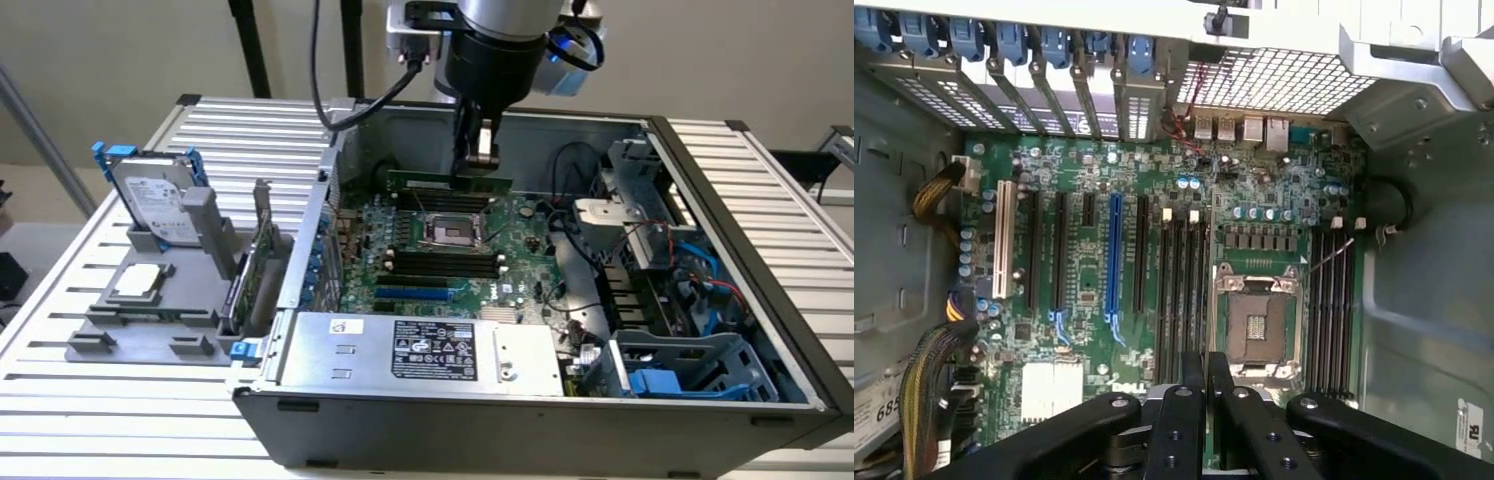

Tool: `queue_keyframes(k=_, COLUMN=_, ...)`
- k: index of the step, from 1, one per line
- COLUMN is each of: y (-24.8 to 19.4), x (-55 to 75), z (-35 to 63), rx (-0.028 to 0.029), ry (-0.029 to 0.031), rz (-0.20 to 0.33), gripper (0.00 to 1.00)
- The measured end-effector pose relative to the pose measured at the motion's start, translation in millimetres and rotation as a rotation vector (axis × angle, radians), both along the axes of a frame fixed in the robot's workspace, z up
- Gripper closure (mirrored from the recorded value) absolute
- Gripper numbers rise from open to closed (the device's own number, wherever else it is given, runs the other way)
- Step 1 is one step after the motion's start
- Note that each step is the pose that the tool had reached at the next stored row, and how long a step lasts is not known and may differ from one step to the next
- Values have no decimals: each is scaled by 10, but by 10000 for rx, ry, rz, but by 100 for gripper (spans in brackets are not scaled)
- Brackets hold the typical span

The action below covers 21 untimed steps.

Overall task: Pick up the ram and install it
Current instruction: 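Insert the ram into the slot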

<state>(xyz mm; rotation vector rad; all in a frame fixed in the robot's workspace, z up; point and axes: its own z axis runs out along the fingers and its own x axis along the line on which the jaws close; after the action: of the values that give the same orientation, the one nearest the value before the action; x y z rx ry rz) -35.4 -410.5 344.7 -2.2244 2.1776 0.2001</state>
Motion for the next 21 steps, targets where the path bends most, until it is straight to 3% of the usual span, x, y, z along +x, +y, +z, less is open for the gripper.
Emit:
queue_keyframes(k=2, y=7, x=0, z=-13, rx=-162, ry=0, rz=70, gripper=86)
queue_keyframes(k=4, y=8, x=1, z=-42, rx=-249, ry=0, rz=85, gripper=86)
queue_keyframes(k=21, y=8, x=91, z=-351, rx=-259, ry=0, rz=46, gripper=86)
